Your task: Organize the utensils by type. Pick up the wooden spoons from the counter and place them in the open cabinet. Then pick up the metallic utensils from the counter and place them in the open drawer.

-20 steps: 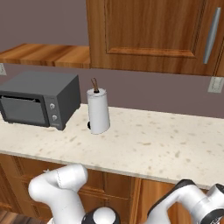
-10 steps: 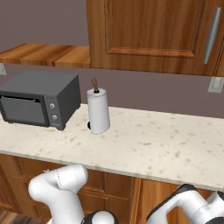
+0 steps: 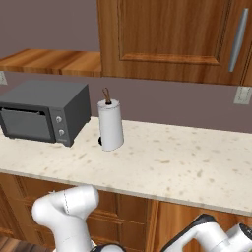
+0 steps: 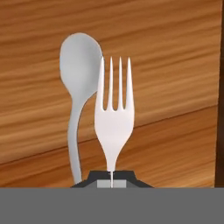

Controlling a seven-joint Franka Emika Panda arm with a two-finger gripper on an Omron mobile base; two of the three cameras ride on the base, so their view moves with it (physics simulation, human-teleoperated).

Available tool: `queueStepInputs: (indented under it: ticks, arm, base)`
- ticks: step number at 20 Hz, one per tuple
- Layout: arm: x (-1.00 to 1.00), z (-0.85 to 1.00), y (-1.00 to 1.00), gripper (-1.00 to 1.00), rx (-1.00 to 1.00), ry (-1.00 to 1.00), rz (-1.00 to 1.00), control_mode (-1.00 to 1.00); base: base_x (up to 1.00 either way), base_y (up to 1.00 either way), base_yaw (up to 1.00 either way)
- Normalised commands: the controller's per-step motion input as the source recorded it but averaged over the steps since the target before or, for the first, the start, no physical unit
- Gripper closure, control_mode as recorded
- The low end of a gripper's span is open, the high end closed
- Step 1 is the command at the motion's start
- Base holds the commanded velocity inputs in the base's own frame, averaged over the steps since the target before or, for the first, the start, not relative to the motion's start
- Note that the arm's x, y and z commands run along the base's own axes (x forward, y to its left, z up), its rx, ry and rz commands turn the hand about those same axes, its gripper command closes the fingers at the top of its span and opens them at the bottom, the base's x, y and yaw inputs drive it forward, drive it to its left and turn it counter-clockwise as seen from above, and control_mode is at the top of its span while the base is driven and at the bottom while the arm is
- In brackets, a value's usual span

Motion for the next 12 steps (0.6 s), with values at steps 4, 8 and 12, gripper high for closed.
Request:
queueStepInputs:
  ticks: [4, 8, 12]
  arm:
    - [0.00, -0.27, 0.05, 1.00, 0.00, 0.03, -0.06, -1.00]
    - [0.00, -0.33, 0.00, 1.00, 0.00, 0.05, -0.02, -1.00]
    - [0.00, -0.32, 0.00, 1.00, 0.00, 0.08, -0.01, -1.00]
  base:
    - [0.00, 0.00, 0.00]
    - [0.00, 0.00, 0.00]
    - [0.00, 0.00, 0.00]
